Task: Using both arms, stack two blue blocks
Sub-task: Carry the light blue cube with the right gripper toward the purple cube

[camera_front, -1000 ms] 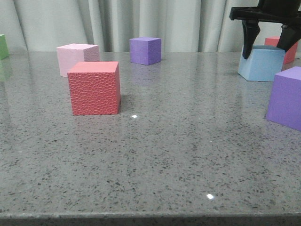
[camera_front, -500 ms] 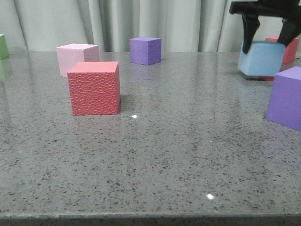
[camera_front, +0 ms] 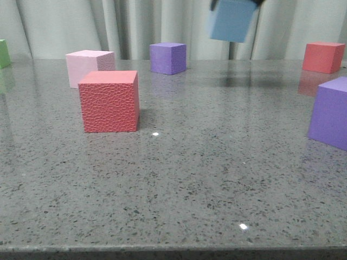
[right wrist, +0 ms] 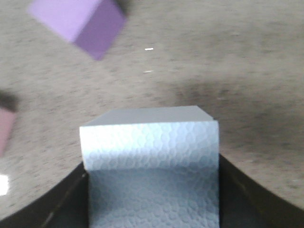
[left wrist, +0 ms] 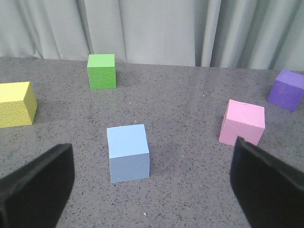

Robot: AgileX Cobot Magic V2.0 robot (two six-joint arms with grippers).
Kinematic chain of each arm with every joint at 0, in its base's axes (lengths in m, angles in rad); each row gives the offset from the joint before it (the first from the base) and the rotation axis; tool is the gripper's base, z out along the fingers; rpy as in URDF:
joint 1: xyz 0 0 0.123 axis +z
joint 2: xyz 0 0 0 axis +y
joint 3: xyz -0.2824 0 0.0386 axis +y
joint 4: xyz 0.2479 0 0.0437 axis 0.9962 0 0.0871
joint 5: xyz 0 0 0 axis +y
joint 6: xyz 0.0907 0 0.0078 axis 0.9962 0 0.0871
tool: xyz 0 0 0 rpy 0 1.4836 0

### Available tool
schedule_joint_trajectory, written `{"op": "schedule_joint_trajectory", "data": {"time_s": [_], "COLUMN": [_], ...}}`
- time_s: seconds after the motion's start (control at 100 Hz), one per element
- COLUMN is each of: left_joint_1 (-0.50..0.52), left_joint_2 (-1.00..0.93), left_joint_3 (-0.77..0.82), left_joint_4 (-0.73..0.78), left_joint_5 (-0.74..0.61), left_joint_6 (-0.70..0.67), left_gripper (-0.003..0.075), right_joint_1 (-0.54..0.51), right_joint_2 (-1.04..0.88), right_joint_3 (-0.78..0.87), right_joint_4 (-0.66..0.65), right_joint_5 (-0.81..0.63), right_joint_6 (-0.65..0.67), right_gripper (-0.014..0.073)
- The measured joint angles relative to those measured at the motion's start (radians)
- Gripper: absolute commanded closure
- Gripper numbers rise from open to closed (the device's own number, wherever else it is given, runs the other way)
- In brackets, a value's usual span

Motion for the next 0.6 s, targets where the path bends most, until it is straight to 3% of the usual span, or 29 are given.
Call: {"op": "schedule_joint_trajectory", "data": {"time_s": [0.28, 0.6], "left_joint_1": [0.0, 0.0], "left_joint_2": [0.0, 0.0], "left_joint_3": [0.0, 0.0], "left_joint_4": [0.0, 0.0], "left_joint_5": [0.01, 0.031], "left_joint_6": [0.0, 0.001], "left_gripper": [0.0093, 0.0093], "right_joint_1": [0.119, 0.132], "right_joint_2": [0.116, 0.198], "right_joint_3": [-0.075, -0.087], "right_joint_4": [0.0, 0.014], "right_joint_5": [0.0, 0.0], "right_joint_6": [0.088, 0.126], "right_gripper": [0.0253, 0.0253]}}
